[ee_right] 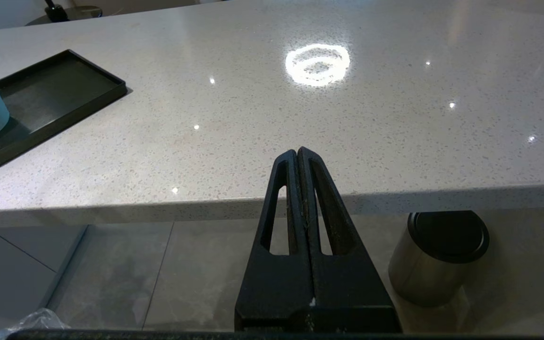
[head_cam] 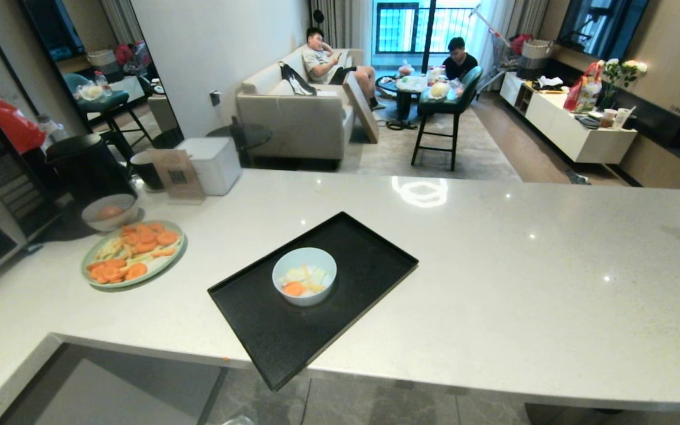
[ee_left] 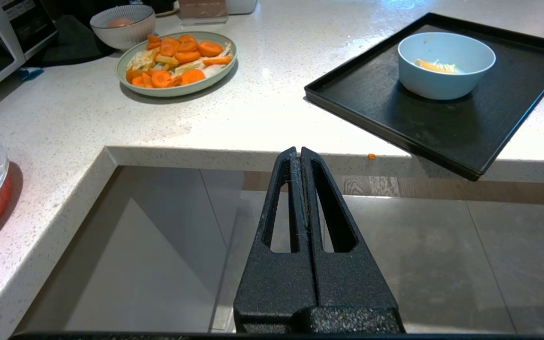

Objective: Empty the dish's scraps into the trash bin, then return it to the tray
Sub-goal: Pick up the bowl with leftover food

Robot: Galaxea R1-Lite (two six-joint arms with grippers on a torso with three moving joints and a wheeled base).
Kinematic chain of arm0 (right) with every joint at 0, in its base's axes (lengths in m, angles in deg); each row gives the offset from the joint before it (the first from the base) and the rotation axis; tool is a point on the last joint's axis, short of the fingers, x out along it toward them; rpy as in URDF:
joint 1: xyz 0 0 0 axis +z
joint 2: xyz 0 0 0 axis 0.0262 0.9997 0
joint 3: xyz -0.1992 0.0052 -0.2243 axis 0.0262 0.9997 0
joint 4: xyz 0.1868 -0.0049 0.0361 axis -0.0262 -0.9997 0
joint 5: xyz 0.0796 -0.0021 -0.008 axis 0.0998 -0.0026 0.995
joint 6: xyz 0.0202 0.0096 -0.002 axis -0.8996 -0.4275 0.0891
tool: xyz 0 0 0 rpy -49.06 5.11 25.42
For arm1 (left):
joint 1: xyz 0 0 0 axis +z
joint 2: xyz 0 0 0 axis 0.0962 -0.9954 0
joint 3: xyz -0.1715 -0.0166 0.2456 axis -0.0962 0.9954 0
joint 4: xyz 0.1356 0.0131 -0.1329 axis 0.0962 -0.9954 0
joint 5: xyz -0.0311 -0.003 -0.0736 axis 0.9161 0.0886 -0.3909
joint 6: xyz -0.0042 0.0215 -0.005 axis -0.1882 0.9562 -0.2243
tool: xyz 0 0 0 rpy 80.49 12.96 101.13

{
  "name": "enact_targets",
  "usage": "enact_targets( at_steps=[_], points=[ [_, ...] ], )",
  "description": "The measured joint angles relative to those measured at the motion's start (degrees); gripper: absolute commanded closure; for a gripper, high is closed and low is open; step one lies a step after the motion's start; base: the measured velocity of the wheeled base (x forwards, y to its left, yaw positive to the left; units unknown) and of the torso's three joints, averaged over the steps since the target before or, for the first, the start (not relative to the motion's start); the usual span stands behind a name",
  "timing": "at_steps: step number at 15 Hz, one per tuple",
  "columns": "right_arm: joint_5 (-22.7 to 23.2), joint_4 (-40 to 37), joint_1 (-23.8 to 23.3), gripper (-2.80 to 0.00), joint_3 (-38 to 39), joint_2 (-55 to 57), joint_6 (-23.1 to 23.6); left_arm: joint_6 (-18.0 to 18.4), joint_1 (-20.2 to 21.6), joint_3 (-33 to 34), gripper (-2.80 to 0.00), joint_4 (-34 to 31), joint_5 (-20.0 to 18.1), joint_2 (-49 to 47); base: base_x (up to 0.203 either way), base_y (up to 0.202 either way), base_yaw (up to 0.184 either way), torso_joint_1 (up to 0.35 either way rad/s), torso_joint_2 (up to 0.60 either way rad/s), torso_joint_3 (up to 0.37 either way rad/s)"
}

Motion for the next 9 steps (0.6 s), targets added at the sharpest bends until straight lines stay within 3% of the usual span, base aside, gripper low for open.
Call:
enact_targets(
  at_steps=[5,9],
  points=[
    [-0.02,0.00,0.00,0.00,0.00,0.00,-0.01,-0.55,0.02,-0.31,0.00,-1.24,-0.04,-0.02,0.000,0.000,0.000,0.000,0.00,0.000],
    [-0.01,0.00,0.00,0.00,0.00,0.00,0.00,-0.55,-0.13,-7.49,0.00,-2.19,-0.51,-4.49,0.000,0.000,0.000,0.000,0.00,0.000]
  ],
)
